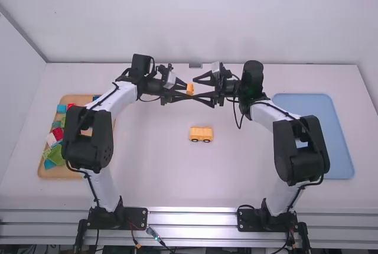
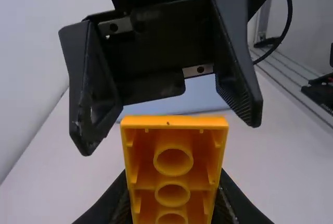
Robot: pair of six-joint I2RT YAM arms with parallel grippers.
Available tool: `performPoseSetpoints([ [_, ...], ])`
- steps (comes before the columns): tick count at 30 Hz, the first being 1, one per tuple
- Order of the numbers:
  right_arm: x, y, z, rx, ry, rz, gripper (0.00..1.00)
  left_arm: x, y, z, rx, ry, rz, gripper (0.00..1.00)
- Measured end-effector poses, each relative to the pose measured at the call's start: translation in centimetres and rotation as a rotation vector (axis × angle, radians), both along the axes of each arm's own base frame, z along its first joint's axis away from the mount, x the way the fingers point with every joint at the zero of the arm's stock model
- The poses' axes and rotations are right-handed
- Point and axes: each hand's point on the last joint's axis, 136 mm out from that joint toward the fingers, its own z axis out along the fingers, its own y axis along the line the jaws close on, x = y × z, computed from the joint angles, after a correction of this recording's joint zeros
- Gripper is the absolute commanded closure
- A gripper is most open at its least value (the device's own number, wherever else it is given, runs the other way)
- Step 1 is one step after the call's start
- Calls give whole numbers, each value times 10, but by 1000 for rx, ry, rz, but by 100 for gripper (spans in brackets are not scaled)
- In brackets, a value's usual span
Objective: Assemble lego blocks to make yellow taxi
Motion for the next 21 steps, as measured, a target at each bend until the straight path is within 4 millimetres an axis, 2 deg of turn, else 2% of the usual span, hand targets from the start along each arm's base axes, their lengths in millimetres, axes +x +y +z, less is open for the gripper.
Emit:
performPoseSetpoints([
  [10, 0, 5, 0, -2, 0, -9, 30, -2, -1, 4, -18, -15, -16, 95],
  [16, -7, 17, 3, 5, -28, 17, 40, -2, -1, 4, -18, -15, -16, 95],
  [18, -6, 18, 3, 4, -29, 12, 41, -2, -1, 4, -18, -15, -16, 95],
  [19, -6, 18, 3, 4, -30, 10, 45, -2, -1, 4, -18, -15, -16, 95],
  [21, -5, 17, 3, 4, -29, 6, 47, -2, -1, 4, -18, -15, -16, 94],
])
